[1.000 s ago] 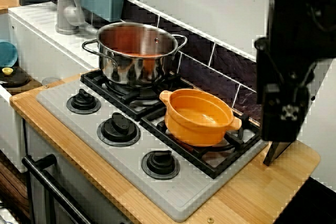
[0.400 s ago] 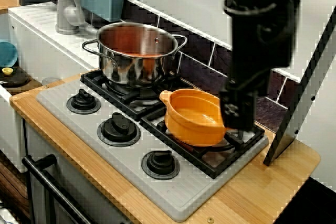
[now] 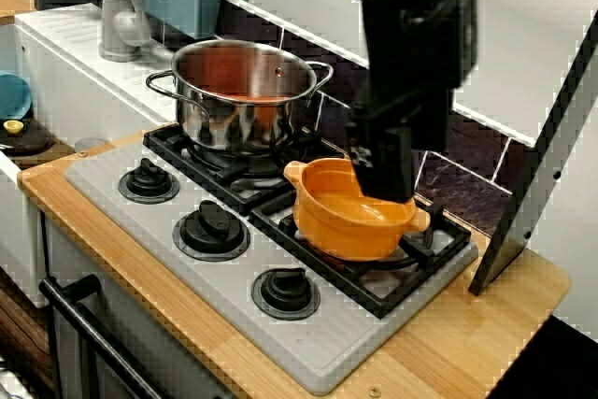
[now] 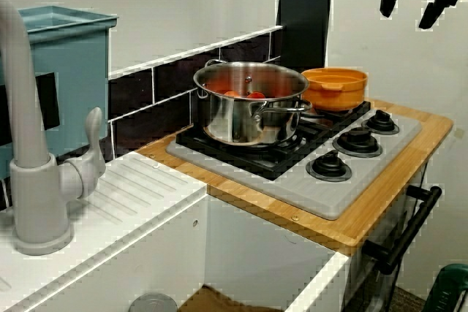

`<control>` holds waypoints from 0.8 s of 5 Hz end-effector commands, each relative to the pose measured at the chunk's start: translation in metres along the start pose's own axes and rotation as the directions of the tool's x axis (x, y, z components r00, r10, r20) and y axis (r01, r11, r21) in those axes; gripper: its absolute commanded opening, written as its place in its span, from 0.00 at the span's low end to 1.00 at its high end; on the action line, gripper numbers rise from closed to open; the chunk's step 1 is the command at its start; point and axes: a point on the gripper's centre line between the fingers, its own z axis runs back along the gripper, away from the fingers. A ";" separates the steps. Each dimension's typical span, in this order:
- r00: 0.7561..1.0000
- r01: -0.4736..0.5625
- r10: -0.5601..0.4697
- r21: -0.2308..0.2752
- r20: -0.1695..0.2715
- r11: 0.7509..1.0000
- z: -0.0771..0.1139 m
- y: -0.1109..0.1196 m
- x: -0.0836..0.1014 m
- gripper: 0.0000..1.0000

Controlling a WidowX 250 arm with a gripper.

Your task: Lift pot from stove

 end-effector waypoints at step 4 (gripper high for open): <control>0.973 -0.199 0.202 0.040 -0.111 0.979 -0.014 0.025 -0.016 1.00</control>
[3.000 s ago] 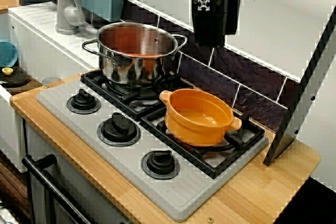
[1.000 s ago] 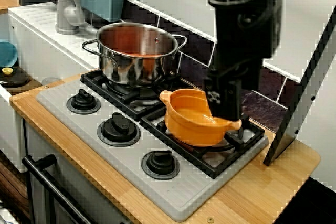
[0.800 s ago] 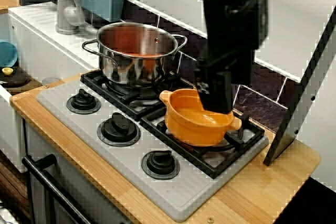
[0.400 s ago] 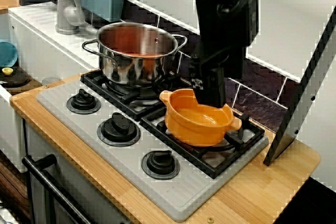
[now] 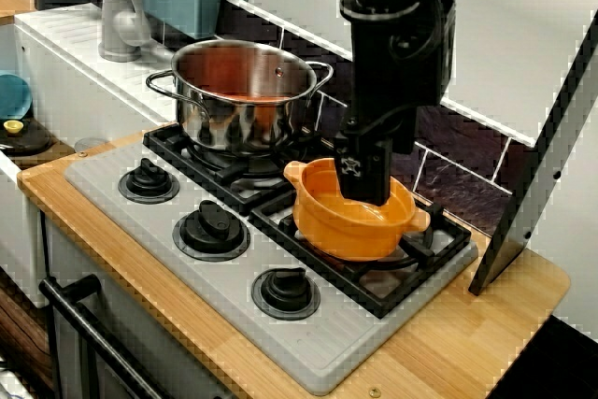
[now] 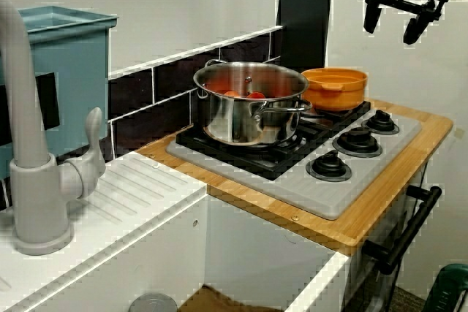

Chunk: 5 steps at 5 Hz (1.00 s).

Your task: Lift pot from stove

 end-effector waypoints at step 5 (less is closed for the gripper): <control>0.997 -0.023 0.026 0.055 -0.066 0.998 -0.043 0.022 -0.021 1.00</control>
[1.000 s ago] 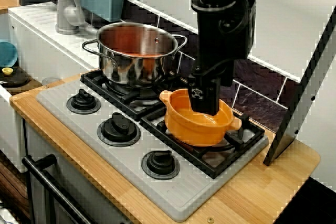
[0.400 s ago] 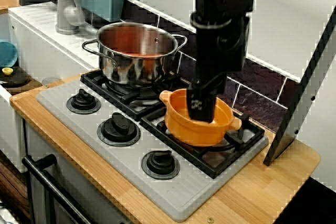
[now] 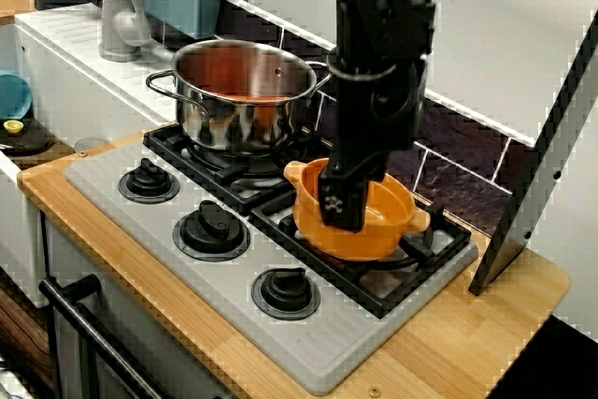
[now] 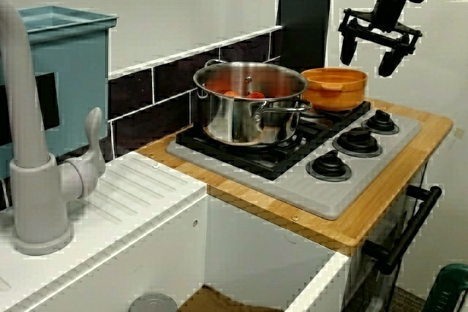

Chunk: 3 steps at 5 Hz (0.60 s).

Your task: Lift pot from stove

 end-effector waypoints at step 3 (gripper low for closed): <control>0.999 0.016 -0.017 -0.015 -0.028 1.000 -0.011 0.000 0.002 1.00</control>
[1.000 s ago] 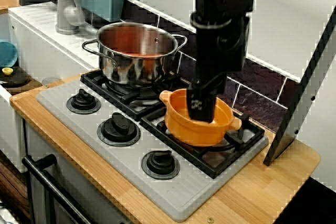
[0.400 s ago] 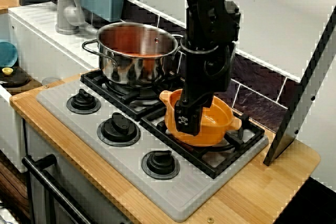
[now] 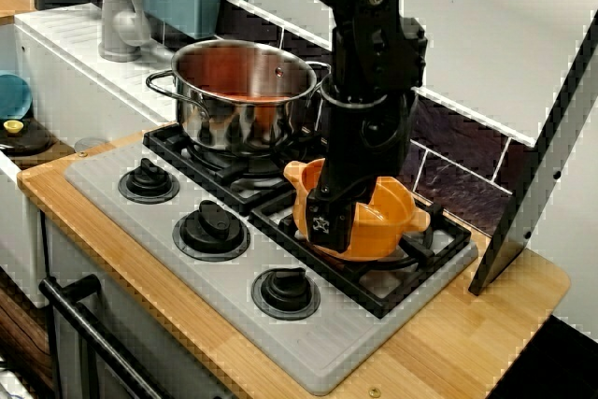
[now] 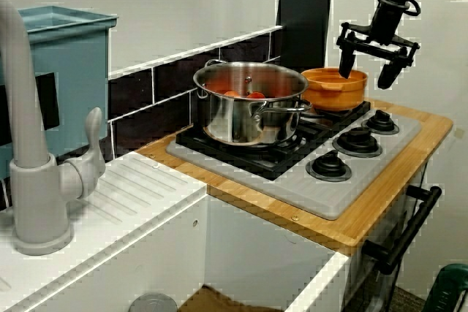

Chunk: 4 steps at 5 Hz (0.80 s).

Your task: Lift pot from stove

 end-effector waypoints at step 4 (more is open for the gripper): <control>1.000 -0.005 0.005 -0.007 0.008 1.000 -0.007 0.000 0.006 0.00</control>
